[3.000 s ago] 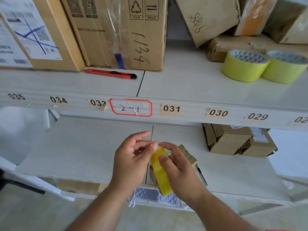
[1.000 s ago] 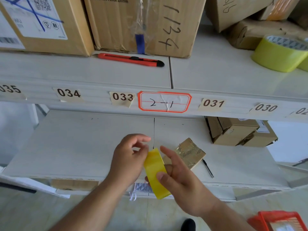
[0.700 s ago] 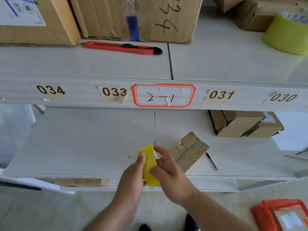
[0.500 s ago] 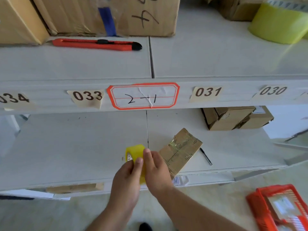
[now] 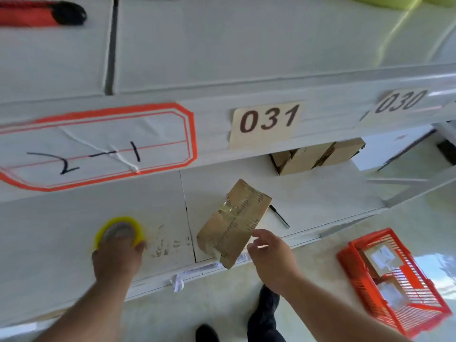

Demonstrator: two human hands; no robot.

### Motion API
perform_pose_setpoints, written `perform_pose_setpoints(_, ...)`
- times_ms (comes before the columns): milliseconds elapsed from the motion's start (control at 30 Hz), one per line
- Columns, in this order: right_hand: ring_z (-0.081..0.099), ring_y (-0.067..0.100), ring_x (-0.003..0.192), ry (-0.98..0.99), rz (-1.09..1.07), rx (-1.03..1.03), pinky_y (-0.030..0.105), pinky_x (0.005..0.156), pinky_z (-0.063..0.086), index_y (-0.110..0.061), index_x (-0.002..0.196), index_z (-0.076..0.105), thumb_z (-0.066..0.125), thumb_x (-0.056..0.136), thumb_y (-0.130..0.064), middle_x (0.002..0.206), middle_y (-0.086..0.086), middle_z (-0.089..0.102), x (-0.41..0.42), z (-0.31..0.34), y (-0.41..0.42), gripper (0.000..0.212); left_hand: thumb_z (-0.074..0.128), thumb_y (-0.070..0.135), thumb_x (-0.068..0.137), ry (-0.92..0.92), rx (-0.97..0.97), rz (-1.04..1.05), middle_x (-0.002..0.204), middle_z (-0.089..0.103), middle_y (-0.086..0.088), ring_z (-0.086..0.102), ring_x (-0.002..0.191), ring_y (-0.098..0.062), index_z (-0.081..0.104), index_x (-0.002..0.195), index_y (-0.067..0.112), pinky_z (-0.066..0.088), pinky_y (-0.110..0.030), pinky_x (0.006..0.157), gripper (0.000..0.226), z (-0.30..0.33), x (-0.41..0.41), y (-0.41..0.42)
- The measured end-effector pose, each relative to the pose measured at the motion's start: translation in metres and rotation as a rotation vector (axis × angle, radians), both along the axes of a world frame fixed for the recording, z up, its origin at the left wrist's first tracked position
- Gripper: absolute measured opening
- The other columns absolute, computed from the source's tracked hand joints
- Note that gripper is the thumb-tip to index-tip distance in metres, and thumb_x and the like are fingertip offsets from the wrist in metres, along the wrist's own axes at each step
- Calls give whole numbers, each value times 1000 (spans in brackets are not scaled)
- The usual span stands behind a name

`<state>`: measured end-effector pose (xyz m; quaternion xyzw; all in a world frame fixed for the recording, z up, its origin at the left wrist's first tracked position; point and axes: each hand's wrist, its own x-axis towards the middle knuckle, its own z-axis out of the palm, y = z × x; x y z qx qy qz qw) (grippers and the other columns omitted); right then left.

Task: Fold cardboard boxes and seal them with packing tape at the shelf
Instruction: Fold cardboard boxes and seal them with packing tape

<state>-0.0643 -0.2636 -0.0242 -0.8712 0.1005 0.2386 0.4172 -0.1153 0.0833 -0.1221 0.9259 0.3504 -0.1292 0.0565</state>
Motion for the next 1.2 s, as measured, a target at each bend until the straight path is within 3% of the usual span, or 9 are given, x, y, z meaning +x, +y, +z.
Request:
perform_pose_setpoints(100, 63, -1, 95, -14, 56, 21, 17, 62, 49, -51, 124, 61, 58, 99, -31, 114, -18, 62, 2, -8, -1, 32, 73, 50, 88, -144, 16, 21, 130, 62, -20, 56, 121, -43, 65, 125, 8, 50, -53, 95, 57, 9, 10, -20)
perform_pose_setpoints(200, 63, 1, 94, -69, 144, 0, 19, 69, 50, -49, 130, 62, 57, 101, -35, 112, -14, 63, 0, -11, -5, 33, 62, 46, 97, -510, -371, 119, 133, 61, -16, 59, 121, -37, 61, 131, 8, 49, -50, 103, 51, 49, 29, -101)
perform_pose_setpoints(367, 59, 25, 102, -764, 425, -268, 40, 88, 55, -26, 103, 76, 59, 94, -20, 108, -5, 67, -6, -17, 2, 20, 27, 55, 102, -476, -487, 129, 115, 64, -9, 63, 107, -34, 67, 111, 16, 55, -47, 89, 57, 61, 52, -193)
perform_pose_setpoints(533, 35, 15, 153, -735, 804, -328, 37, 125, 21, -19, 155, 48, 46, 102, -32, 161, -2, 45, -11, -47, 19, 55, 27, 46, 109, -480, -505, 186, 113, 67, -12, 65, 104, -35, 67, 112, 14, 51, -41, 83, 52, 46, 51, -188)
perform_pose_setpoints(667, 24, 18, 157, -722, 830, -448, 39, 125, 11, -14, 159, 40, 33, 105, -43, 166, 4, 35, 8, -46, 21, 61, 24, 54, 108, -415, -446, 152, 110, 67, -6, 65, 99, -33, 64, 108, 22, 52, -41, 81, 51, 41, 50, -186)
perform_pose_setpoints(800, -18, 12, 157, -486, 808, -571, 39, 127, -12, -17, 167, 0, 11, 106, -59, 173, 0, -9, 58, -38, 21, 75, 22, 55, 106, -426, -414, 111, 104, 65, -6, 64, 94, -33, 62, 104, 19, 55, -45, 79, 54, 39, 49, -187)
perform_pose_setpoints(933, -28, 13, 155, -403, 739, -665, 43, 128, -13, -19, 163, -19, 4, 98, -76, 169, -4, -28, 91, -36, 18, 89, 19, 55, 105, -443, -427, 114, 103, 64, -4, 64, 94, -32, 60, 101, 21, 55, -44, 79, 54, 38, 49, -186)
perform_pose_setpoints(1067, 15, 28, 158, -320, 584, -607, 43, 127, 17, -16, 166, -8, 11, 95, -81, 173, 7, 8, 108, -30, 25, 99, 12, 61, 100, -407, -417, 122, 104, 63, -4, 63, 94, -30, 61, 104, 22, 56, -45, 80, 63, 40, 50, -187)
perform_pose_setpoints(1200, 59, 26, 115, -241, 479, -539, 42, 89, 52, -24, 143, 43, 30, 95, -80, 129, 1, 61, 125, -20, 20, 75, 17, 79, 94, -209, -385, 293, 119, 57, -14, 64, 105, -38, 53, 126, 15, 48, -40, 74, 81, 45, 42, -184)
